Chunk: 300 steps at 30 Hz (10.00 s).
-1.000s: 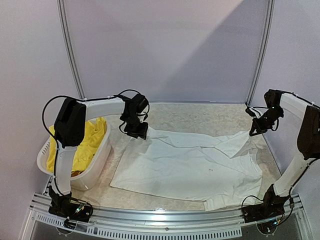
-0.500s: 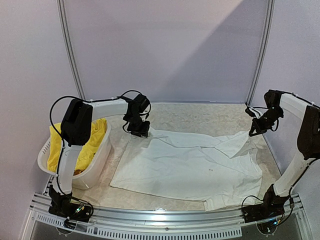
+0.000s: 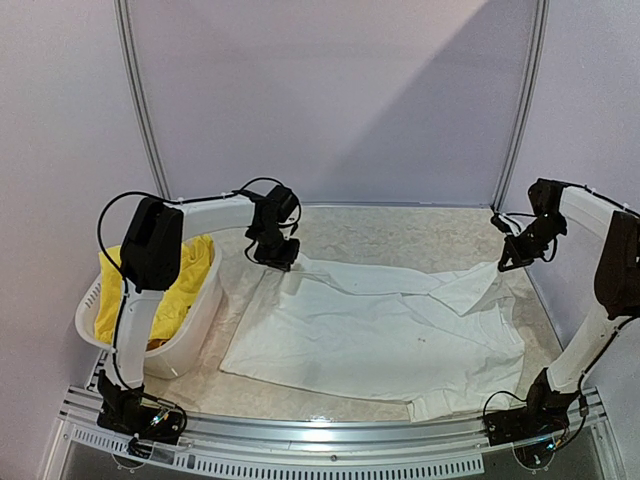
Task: Fold and stack the mixed laundry pile
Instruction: Adjust the flattened T-shirt at the center of the board, then pick up the flattened T-shirt from the center of the board, then flatten out the flattened T-shirt at the center of the board.
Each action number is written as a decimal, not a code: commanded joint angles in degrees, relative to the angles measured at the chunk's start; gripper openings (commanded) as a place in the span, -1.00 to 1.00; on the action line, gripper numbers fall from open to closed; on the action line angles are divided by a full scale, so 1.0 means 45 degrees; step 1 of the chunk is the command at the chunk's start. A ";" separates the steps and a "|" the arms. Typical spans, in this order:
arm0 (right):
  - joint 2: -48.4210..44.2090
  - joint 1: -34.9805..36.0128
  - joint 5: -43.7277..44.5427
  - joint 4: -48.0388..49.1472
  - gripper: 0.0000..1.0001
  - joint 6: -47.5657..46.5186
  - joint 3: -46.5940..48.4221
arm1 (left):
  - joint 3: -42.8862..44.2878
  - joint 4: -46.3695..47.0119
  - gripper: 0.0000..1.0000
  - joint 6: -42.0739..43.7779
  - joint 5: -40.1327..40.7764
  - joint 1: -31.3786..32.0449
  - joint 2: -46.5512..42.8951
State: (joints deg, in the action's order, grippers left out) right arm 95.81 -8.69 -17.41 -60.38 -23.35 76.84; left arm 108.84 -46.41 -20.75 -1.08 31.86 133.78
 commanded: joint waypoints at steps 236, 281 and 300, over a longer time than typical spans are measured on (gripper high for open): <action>-0.8292 0.0029 0.5727 0.4487 -1.00 0.0681 0.8444 | 0.1075 0.1144 -1.00 0.6763 0.8860 0.6977 -1.4144; 0.4540 0.0606 0.6309 0.9011 -1.00 -0.0010 0.3428 | -0.0742 -0.0251 -1.00 0.4329 0.6007 0.0103 -0.2512; 0.7675 0.2214 0.8757 0.8394 -1.00 -0.1235 0.7925 | 0.1495 -0.1409 -1.00 0.4169 0.4770 -0.0878 -0.1685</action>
State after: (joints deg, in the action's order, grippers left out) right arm 134.08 1.48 19.62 -21.50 -30.30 113.08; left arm 113.91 -49.39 -0.93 21.15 29.21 128.18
